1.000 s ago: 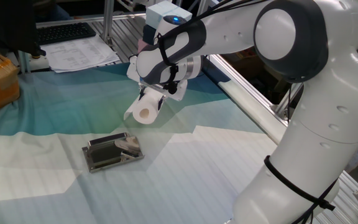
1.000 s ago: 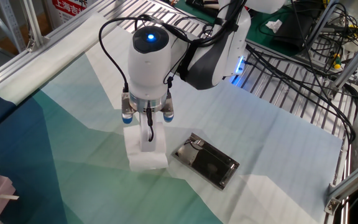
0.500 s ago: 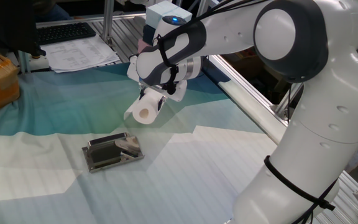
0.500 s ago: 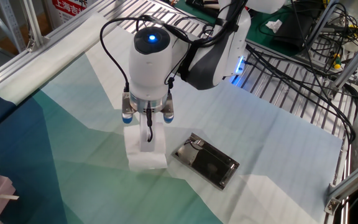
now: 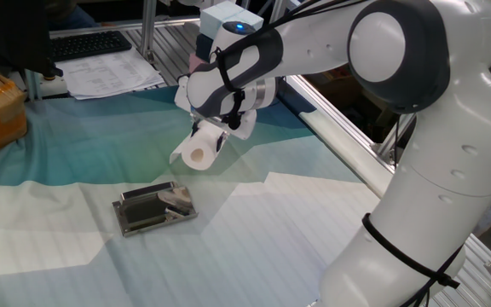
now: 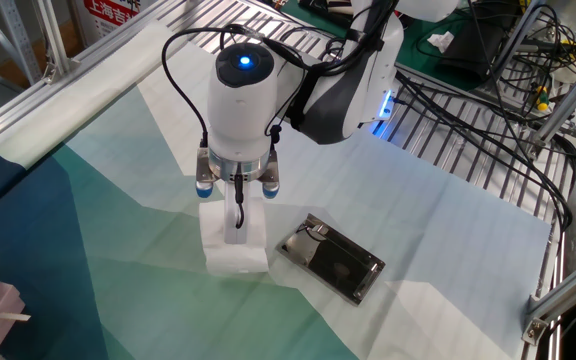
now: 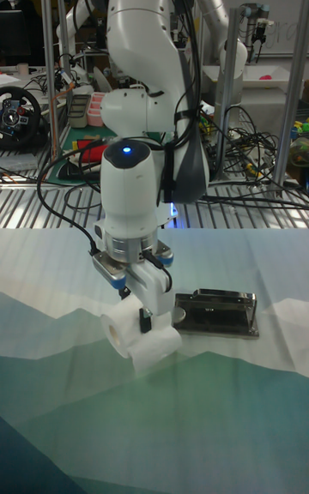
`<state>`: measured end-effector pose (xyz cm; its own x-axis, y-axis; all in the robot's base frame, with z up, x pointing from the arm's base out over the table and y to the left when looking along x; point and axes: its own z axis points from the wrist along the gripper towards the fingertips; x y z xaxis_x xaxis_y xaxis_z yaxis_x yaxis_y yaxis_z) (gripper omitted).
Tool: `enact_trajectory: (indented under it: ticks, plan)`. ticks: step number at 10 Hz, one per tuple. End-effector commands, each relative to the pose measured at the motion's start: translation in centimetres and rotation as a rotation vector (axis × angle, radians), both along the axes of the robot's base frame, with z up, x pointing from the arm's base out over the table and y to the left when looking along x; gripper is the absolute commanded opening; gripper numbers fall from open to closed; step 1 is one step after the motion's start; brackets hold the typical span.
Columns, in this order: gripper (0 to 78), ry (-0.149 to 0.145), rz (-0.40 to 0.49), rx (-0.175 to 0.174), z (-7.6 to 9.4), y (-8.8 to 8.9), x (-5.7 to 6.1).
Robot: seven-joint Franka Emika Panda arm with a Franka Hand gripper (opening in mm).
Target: Put the toilet paper on its holder
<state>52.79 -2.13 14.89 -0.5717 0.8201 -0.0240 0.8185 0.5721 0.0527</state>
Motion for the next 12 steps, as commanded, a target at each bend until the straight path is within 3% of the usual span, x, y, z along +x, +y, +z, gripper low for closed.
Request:
enact_trajectory:
  ticks: [1, 6, 8, 12]
  plan:
    - [1.3, -0.014, -0.039, -0.006, -0.8, 0.2, -1.8]
    - [1.3, -0.02, -0.074, -0.008, -1.1, 0.4, -3.9]
    - [1.3, -0.022, -0.14, -0.004, -1.0, 0.4, -4.6]
    - [1.3, -0.052, -0.335, 0.008, -0.8, 0.6, -5.4]
